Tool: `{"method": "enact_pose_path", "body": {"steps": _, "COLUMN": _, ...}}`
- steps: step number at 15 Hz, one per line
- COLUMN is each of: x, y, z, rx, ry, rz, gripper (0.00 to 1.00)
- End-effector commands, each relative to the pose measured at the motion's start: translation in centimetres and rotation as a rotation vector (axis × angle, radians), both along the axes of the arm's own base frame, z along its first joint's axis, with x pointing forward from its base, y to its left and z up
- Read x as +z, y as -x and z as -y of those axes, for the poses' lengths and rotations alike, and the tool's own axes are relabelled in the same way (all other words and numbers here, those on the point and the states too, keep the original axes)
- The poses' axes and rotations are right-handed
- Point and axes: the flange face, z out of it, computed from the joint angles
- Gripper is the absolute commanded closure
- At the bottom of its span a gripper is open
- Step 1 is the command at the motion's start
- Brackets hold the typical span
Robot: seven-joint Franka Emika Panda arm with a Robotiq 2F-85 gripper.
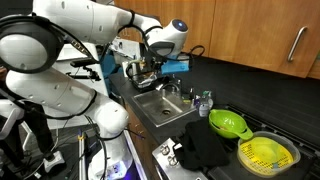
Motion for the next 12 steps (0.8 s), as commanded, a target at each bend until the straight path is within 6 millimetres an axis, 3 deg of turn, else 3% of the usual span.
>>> {"method": "enact_pose_path", "body": {"steps": 1, "x": 2.0, "y": 0.4, "z": 3.2, "rx": -0.100, "ry": -0.153, "rz": 0.085, "gripper": 0.00}}
{"method": "enact_pose_path", "body": {"steps": 3, "x": 1.8, "y": -0.1, "z": 4.2, "rx": -0.143, "ry": -0.230, "rz": 0.087, "gripper": 0.00}}
{"method": "enact_pose_path", "body": {"steps": 12, "x": -2.9, "y": -1.9, "z": 4.2, "rx": -0.133, "ry": -0.411, "rz": -0.137, "gripper": 0.00}}
